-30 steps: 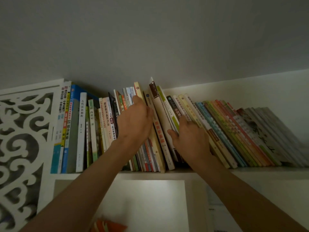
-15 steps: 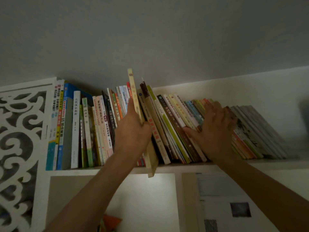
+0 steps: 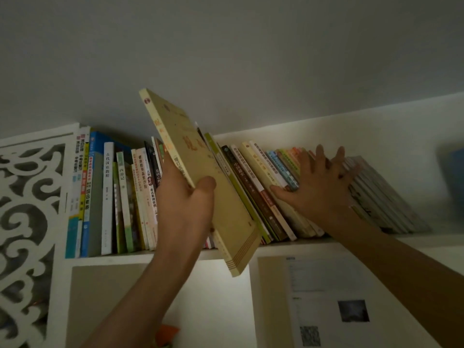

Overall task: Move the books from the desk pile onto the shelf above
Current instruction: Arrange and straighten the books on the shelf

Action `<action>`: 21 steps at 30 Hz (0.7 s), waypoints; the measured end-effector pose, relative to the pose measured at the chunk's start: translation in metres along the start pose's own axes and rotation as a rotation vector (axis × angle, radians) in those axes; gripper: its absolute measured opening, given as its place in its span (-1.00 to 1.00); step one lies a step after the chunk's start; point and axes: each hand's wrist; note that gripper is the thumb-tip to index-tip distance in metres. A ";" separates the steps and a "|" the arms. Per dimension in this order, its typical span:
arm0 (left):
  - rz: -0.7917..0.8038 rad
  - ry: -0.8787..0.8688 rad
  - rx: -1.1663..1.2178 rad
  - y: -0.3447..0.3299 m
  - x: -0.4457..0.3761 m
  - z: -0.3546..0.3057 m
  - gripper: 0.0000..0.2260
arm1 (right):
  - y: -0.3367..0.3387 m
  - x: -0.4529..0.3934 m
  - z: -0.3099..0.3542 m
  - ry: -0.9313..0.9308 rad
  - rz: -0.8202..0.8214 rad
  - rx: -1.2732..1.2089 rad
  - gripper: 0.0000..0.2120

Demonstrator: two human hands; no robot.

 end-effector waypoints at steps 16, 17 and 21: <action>-0.058 -0.085 0.082 -0.062 0.004 -0.005 -0.58 | 0.001 -0.015 -0.030 -0.032 -0.015 -0.064 0.01; -0.058 -0.091 0.085 -0.065 0.002 -0.006 -0.59 | 0.001 -0.015 -0.030 -0.028 -0.013 -0.067 -0.01; -0.027 -0.091 0.050 -0.068 -0.012 -0.011 -0.61 | 0.001 -0.018 -0.032 -0.024 -0.020 -0.055 -0.04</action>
Point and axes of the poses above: each hand's wrist, its own x-axis away from the middle knuckle, its own y-axis out of the back of the hand, z = x × y, and after that the axes turned 3 degrees about -z, right-handed
